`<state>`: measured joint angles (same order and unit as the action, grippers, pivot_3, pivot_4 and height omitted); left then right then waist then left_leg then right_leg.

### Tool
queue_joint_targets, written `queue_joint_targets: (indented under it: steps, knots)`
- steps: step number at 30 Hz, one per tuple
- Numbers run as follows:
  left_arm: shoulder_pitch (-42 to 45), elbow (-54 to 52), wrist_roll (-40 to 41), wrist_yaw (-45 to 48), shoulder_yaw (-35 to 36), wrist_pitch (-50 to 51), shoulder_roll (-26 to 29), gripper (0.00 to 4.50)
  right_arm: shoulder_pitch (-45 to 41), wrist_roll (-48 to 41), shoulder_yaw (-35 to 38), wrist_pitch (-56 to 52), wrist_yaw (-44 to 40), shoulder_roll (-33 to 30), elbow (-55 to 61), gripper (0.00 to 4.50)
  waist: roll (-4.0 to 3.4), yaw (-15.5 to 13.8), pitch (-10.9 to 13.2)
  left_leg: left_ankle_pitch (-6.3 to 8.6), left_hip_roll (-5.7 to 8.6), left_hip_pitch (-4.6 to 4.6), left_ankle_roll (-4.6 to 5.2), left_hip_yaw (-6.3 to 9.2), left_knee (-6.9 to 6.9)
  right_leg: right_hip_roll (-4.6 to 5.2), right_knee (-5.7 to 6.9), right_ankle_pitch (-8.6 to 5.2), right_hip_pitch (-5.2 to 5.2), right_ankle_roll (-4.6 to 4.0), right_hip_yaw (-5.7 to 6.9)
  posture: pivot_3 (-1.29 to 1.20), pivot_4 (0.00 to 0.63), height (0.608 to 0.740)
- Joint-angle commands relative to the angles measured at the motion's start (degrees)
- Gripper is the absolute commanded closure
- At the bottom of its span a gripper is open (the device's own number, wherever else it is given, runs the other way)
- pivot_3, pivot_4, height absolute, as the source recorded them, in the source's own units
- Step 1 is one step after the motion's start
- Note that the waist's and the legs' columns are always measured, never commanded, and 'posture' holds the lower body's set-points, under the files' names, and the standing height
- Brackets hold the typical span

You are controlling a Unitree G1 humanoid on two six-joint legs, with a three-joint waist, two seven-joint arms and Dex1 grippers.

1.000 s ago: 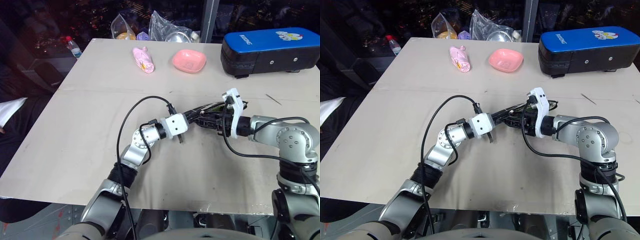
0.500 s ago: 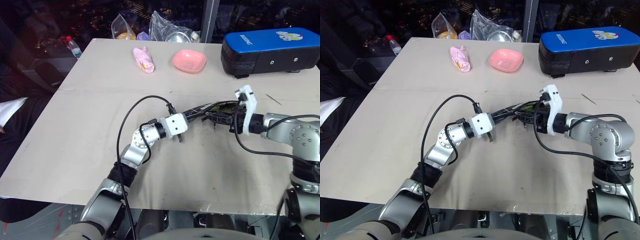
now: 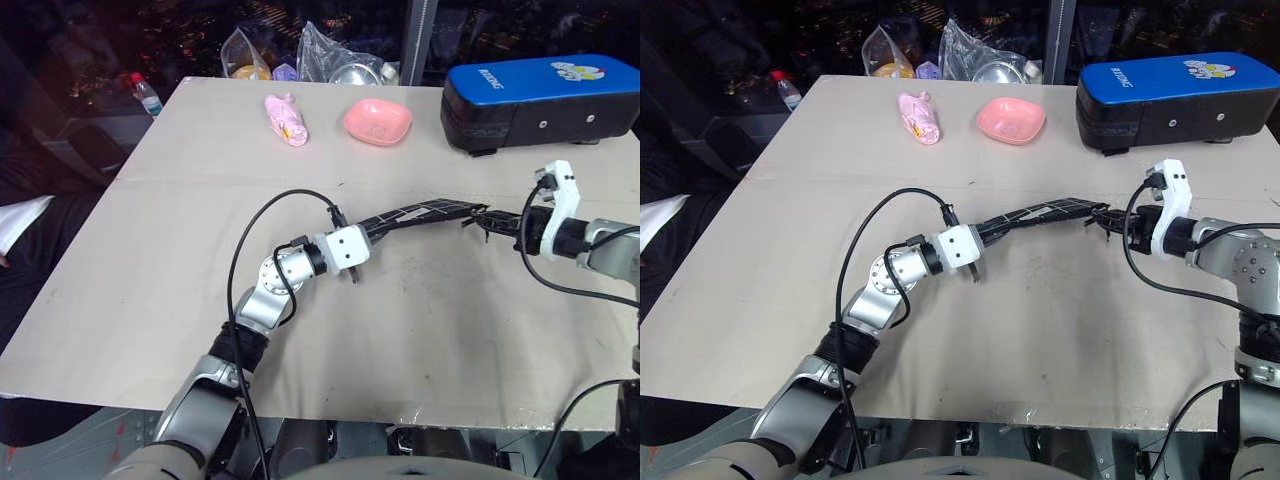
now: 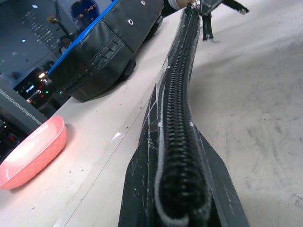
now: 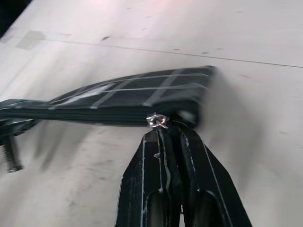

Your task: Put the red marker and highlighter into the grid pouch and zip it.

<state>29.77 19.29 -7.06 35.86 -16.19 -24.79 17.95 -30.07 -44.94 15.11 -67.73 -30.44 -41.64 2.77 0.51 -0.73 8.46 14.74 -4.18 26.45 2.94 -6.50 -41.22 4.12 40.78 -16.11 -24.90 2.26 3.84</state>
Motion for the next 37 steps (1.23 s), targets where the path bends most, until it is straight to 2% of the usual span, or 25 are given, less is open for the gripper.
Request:
queue_joint_targets:
  steps: [1,2,3,6,8,9,10,11,12,15,17,21,25,31,37]
  knots:
    - [0.0,-0.3,0.8,-0.9,2.3,-0.5,1.2,4.50,0.8,0.5,3.3,2.6,-1.4,-1.9,1.5,4.45,0.00,0.0,0.0,0.00,0.00,0.00,0.00,0.00,0.00,0.00,0.00,0.00,0.00,0.00,0.00,0.00,0.150,0.688]
    - [-0.1,-0.4,0.9,-0.9,2.3,-0.4,1.2,4.50,1.5,0.4,2.9,3.3,-2.3,-2.1,2.1,4.45,0.00,0.0,0.0,0.00,0.00,0.00,0.00,0.00,0.00,0.00,0.00,0.00,0.00,0.00,0.00,0.00,0.150,0.688]
    - [-0.3,-0.7,1.5,-0.2,2.2,0.1,1.3,4.50,1.9,0.8,2.7,4.4,-2.8,-2.1,2.5,4.19,0.00,0.0,0.0,0.00,0.00,0.00,0.00,0.01,0.00,-0.01,0.00,0.00,0.00,0.00,0.00,0.00,0.150,0.688]
    - [-1.1,-2.1,3.1,1.0,2.5,1.3,1.6,4.50,4.0,0.4,2.3,6.3,-6.0,-2.6,3.6,3.10,0.00,0.0,0.0,0.00,0.00,0.00,0.00,-0.01,0.00,0.00,-0.01,0.00,0.00,0.00,-0.01,0.00,0.150,0.688]
    - [-1.9,-3.5,4.2,1.9,3.0,2.1,2.2,3.84,6.1,1.1,1.6,8.9,-8.3,-3.3,4.9,2.11,0.00,0.0,0.0,0.00,-0.02,0.00,0.00,0.00,0.00,0.00,-0.01,0.00,0.00,0.00,0.00,0.00,0.150,0.688]
    - [-2.1,-3.9,4.4,2.2,3.1,2.3,2.4,3.67,6.8,1.5,1.3,9.9,-9.0,-3.4,5.2,1.78,0.00,0.0,0.0,0.00,-0.02,0.00,0.00,0.00,0.00,0.00,-0.01,0.00,0.00,0.00,0.00,0.00,0.150,0.688]
    - [-2.6,-4.7,4.8,2.5,3.4,2.7,2.7,2.99,7.9,2.2,0.9,11.1,-10.1,-3.9,5.6,1.05,0.00,0.0,0.0,0.00,-0.01,0.00,0.00,0.01,0.00,-0.01,-0.01,0.00,0.00,0.01,0.00,0.00,0.150,0.688]
    - [-3.7,-6.0,5.3,2.7,4.1,3.3,3.4,2.65,10.2,3.7,0.2,13.8,-11.9,-4.5,6.1,0.72,0.00,0.0,0.0,0.00,-0.01,0.00,0.00,0.00,0.00,-0.01,-0.01,0.00,0.00,0.01,0.00,0.00,0.150,0.688]
    - [-4.8,-7.5,6.0,3.0,4.7,4.1,4.1,2.04,12.2,5.0,-0.2,16.2,-13.3,-5.0,6.5,0.08,0.00,-0.1,0.0,0.00,-0.01,0.00,0.00,0.00,0.00,0.00,-0.02,0.00,0.00,0.01,-0.01,0.00,0.150,0.688]
    - [-9.3,-13.1,8.5,4.4,6.3,7.8,6.4,0.64,17.4,7.6,-0.1,22.4,-17.5,-6.1,6.6,0.00,0.00,0.0,0.0,0.00,-0.03,0.00,-0.01,0.01,0.02,0.00,-0.07,-0.01,0.01,0.02,-0.01,0.00,0.150,0.688]
    - [-13.6,-17.2,11.4,5.4,7.9,11.6,8.1,0.09,20.9,10.2,0.3,28.5,-20.2,-6.2,5.3,0.00,-0.01,0.1,0.0,-0.01,-0.04,-0.02,-0.02,0.00,0.01,0.00,-0.04,-0.01,0.01,0.01,-0.02,0.00,0.150,0.688]
    - [-21.3,-25.0,17.1,5.8,11.6,19.6,10.2,0.09,26.2,13.8,1.4,37.9,-24.3,-6.0,2.3,0.00,0.00,0.1,0.0,0.00,-0.07,-0.27,-0.02,-0.01,0.04,0.00,-0.04,-0.03,0.21,0.03,-0.06,0.00,0.150,0.688]
    - [-31.2,-34.0,22.5,5.4,15.2,28.8,12.2,0.09,29.3,15.9,1.8,47.9,-29.5,-4.5,-5.8,0.00,-0.01,0.0,0.0,0.00,-0.07,-0.35,-0.01,-0.05,0.03,0.01,-0.03,-0.03,0.25,0.02,-0.12,0.00,0.150,0.688]
    - [-38.2,-41.7,24.8,2.6,18.0,36.1,12.5,0.09,29.0,18.2,1.1,62.4,-38.0,-3.7,-15.0,0.00,-0.03,-0.1,0.0,0.09,-0.06,-0.46,0.14,-0.06,0.04,-0.01,-0.03,-0.05,0.34,0.00,-0.15,0.00,0.150,0.688]
    - [-42.1,-44.9,23.8,0.0,18.5,37.8,11.8,0.09,28.1,17.1,1.6,67.9,-41.4,-2.3,-18.9,0.00,-0.03,0.0,0.0,0.08,-0.06,-0.53,0.12,-0.10,0.05,-0.03,-0.03,-0.04,0.36,0.00,-0.23,0.00,0.150,0.688]
